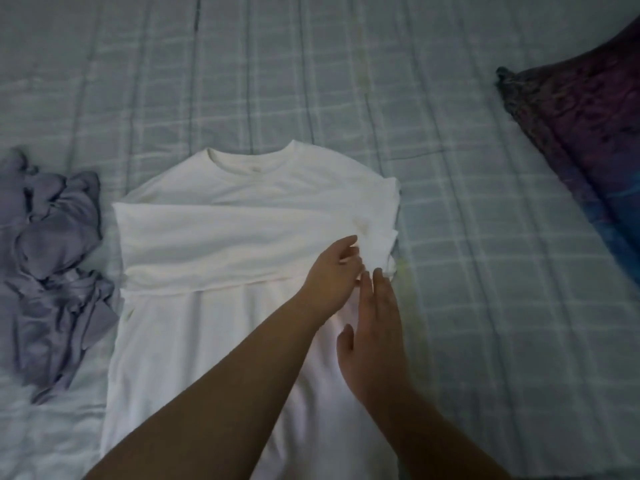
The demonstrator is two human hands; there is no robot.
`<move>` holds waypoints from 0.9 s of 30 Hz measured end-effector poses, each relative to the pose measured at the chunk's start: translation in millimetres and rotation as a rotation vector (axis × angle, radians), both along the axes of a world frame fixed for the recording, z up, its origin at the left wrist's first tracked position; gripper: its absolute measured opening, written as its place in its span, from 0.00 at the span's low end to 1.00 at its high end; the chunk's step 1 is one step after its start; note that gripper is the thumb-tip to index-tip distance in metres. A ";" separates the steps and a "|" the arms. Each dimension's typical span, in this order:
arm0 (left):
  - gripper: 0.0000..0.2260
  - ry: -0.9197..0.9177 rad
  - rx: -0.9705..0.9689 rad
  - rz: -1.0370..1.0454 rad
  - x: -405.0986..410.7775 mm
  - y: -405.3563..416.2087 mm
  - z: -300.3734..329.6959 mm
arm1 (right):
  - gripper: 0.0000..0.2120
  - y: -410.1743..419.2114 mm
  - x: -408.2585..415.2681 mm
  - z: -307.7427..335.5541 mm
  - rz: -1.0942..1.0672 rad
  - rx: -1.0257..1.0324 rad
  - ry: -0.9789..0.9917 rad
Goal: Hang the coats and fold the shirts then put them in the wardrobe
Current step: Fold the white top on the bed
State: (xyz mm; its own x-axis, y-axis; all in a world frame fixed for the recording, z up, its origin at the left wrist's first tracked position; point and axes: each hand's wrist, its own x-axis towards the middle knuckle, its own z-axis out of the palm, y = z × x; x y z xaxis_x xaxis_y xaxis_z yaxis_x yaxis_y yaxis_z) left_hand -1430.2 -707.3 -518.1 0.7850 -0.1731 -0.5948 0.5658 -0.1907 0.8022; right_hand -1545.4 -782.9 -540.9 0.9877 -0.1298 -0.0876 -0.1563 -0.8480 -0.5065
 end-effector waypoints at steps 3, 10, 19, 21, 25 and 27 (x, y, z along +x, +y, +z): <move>0.16 -0.060 0.042 -0.009 -43.3 51.5 4.7 | 0.39 18.1 -30.6 -6.0 0.079 -0.092 0.015; 0.17 -0.139 0.528 -0.127 -173.9 228.8 7.3 | 0.36 37.1 -124.9 -17.3 0.132 -0.206 0.202; 0.29 0.064 0.806 0.128 -279.4 339.8 -5.6 | 0.30 21.0 -177.1 -8.7 -0.548 0.260 0.330; 0.28 0.189 0.598 0.266 -279.8 339.5 -3.1 | 0.26 21.1 -173.1 1.7 -0.685 0.380 0.419; 0.21 0.318 0.467 0.240 -286.4 343.4 -3.5 | 0.28 0.7 -180.0 -10.5 -0.708 0.463 0.657; 0.18 0.354 0.370 0.287 -290.7 348.2 1.7 | 0.29 -10.4 -185.6 -11.3 -0.695 0.462 0.677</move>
